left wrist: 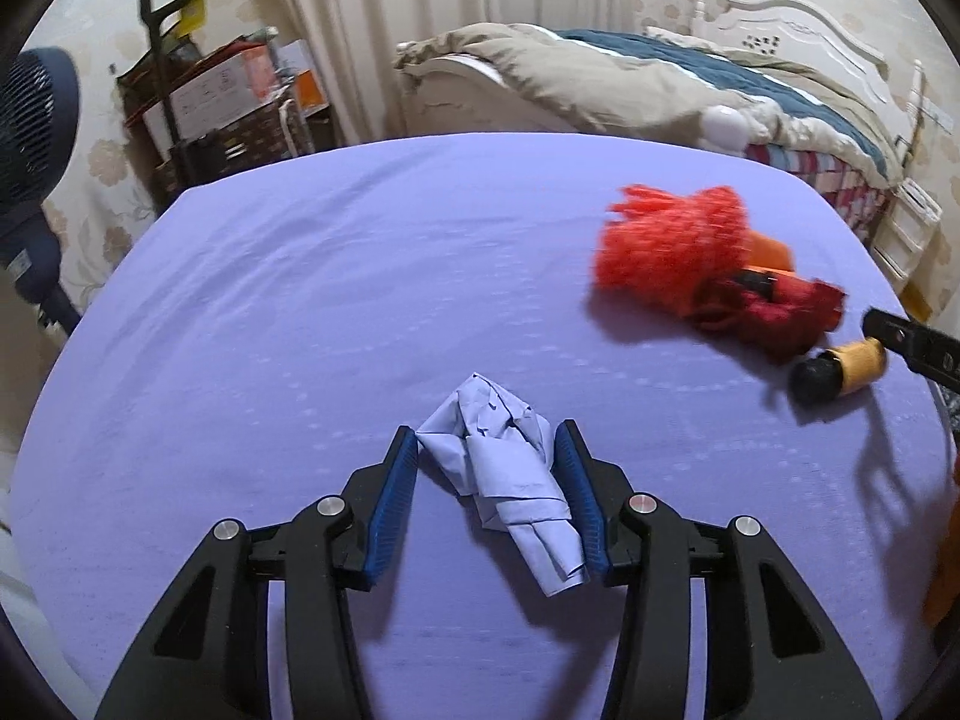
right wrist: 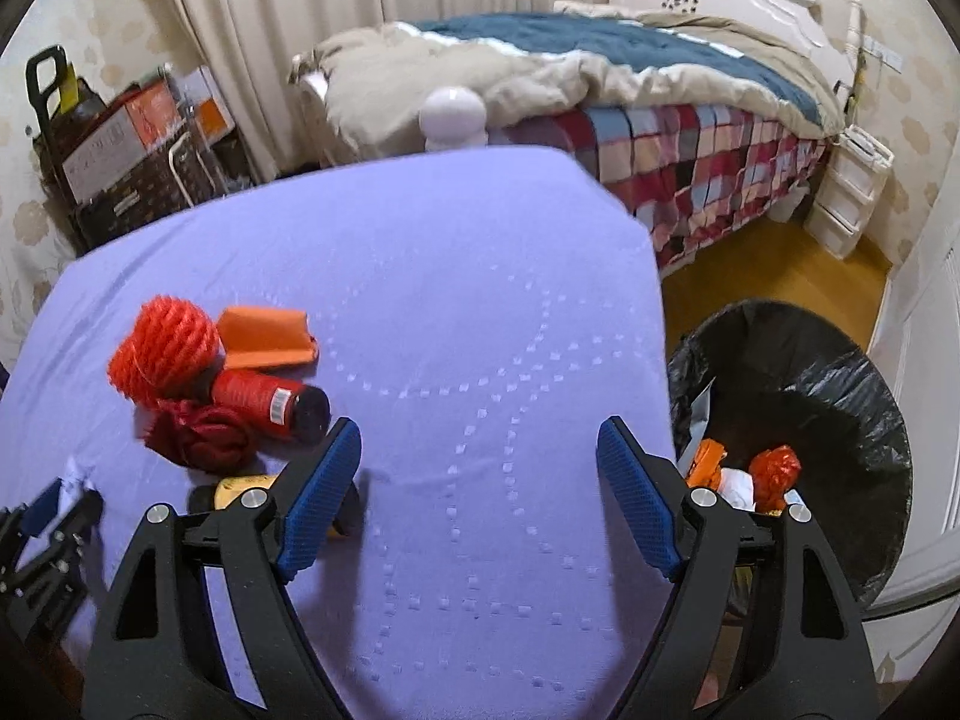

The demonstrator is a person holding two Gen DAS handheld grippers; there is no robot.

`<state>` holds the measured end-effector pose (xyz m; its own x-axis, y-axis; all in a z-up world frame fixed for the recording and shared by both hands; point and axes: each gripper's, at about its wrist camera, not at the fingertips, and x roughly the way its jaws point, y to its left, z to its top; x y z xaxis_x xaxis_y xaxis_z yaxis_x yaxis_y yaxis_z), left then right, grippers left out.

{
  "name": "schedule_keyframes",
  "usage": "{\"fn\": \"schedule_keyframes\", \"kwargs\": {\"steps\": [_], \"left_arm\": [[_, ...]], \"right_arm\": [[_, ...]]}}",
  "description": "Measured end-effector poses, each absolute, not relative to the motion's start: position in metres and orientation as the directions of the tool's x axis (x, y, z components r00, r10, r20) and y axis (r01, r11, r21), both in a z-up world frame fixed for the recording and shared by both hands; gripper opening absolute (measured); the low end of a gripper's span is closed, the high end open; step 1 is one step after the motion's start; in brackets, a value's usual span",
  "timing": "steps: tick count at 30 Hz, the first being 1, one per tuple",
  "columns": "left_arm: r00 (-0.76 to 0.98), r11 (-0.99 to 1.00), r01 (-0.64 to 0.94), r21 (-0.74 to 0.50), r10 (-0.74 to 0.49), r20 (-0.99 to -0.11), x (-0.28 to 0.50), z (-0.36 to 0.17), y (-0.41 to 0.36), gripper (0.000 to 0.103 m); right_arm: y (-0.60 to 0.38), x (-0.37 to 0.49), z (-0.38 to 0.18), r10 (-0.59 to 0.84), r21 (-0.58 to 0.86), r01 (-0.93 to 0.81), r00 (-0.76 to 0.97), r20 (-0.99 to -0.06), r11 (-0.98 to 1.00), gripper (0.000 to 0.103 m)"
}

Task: Collect trash
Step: 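Grasp the crumpled lilac cloth with the left gripper while the right gripper grasps the gold bottle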

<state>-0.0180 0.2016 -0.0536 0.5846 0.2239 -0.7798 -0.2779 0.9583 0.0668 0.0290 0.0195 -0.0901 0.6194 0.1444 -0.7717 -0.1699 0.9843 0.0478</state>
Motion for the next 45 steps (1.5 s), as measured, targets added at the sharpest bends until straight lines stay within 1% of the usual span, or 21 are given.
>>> {"fn": "schedule_keyframes", "kwargs": {"steps": [7,14,19,26,29,31,36,45], "left_arm": [[0.578,0.944,-0.327,0.05,0.241,-0.78,-0.024,-0.054,0.226,0.048],[0.581,0.942,-0.333,0.039,0.238,-0.778,-0.026,-0.054,0.229,0.048],[0.58,0.941,-0.337,0.04,0.241,-0.778,-0.027,-0.054,0.231,0.048],[0.581,0.94,-0.339,0.038,0.241,-0.778,-0.029,-0.054,0.232,0.048],[0.581,0.939,-0.341,0.038,0.242,-0.777,-0.032,-0.054,0.234,0.048],[0.58,0.938,-0.344,0.039,0.245,-0.777,-0.034,-0.055,0.237,0.048],[0.577,0.933,-0.357,0.039,0.253,-0.776,-0.039,-0.054,0.245,0.048],[0.573,0.925,-0.377,0.038,0.265,-0.775,-0.044,-0.053,0.257,0.048]], "right_arm": [[0.028,0.004,-0.095,0.169,0.036,-0.228,0.596,-0.785,0.973,0.081],[0.051,-0.026,-0.098,0.168,-0.03,-0.31,0.591,-0.789,0.95,0.081],[0.053,-0.031,-0.098,0.177,-0.027,-0.323,0.587,-0.79,0.946,0.081],[0.046,-0.019,-0.094,0.178,0.013,-0.266,0.606,-0.775,0.964,0.081],[0.053,-0.014,-0.095,0.186,0.007,-0.29,0.595,-0.782,0.957,0.081],[0.06,-0.016,-0.098,0.179,-0.023,-0.321,0.585,-0.791,0.947,0.081],[0.069,-0.029,-0.097,0.174,-0.071,-0.363,0.599,-0.782,0.929,0.081],[0.071,-0.042,-0.082,0.222,-0.035,-0.375,0.619,-0.753,0.926,0.081]]}}
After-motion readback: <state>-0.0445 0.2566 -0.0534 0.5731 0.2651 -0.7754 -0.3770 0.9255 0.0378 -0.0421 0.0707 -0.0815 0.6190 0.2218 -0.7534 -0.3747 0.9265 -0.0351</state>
